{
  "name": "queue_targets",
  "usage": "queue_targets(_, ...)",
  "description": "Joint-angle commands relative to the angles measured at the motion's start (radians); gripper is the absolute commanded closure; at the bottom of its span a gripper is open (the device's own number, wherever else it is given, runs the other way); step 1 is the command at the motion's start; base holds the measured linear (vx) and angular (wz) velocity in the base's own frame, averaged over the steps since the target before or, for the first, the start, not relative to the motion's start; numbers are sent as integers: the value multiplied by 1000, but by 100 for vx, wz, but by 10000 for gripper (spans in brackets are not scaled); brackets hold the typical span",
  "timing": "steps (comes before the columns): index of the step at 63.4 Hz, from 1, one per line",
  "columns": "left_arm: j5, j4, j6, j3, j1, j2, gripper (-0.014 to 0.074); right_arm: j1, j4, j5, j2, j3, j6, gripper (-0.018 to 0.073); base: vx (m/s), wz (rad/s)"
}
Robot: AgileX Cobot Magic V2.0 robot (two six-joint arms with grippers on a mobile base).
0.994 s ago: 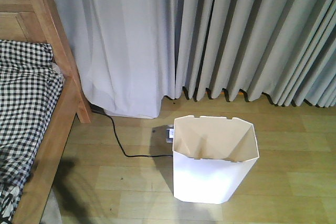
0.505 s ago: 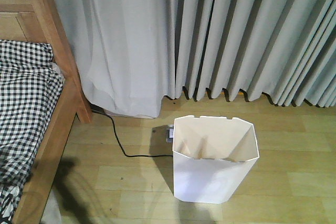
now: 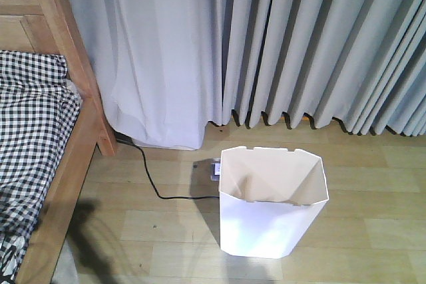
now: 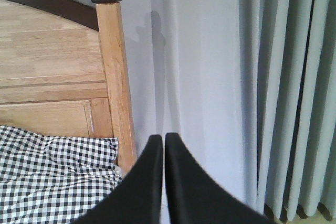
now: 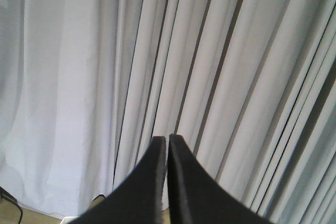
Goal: Move trash bin to bedside with robot
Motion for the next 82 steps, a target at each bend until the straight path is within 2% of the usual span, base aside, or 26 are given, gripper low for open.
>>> queue_targets(1, -74, -9, -14, 12, -6, -15, 603, 4, 1, -78, 12, -25, -5, 568, 0, 0)
queue_targets(25, -74, -9, -14, 12, -6, -15, 603, 4, 3, -78, 12, -25, -4, 568, 0, 0)
queue_targets(31, -74, -9, -14, 12, -6, -15, 603, -13, -13, -116, 12, 21, 3, 568, 0, 0)
queue_targets(41, -74, -9, -14, 12, -6, -15, 603, -97, -99, -263, -70, 163, 183, 568, 0, 0)
queue_targets(48, -74, -9, -14, 12, -6, -15, 603, -104, -168, -329, -187, 284, 277, 568, 0, 0)
queue_targets(52, -73, -9, -14, 12, -6, -15, 603, -103, -175, -395, -190, 340, 300, 568, 0, 0)
queue_targets(54, -73, -9, -14, 12, -6, -15, 603, -103, -177, -345, -192, 334, 319, 568, 0, 0)
queue_targets(59, -74, -9, -14, 12, -6, -15, 603, -103, -176, -329, -191, 336, 335, 568, 0, 1)
queue_targets(82, -74, -9, -14, 12, -6, -15, 603, -103, -176, -329, -191, 336, 333, 568, 0, 0)
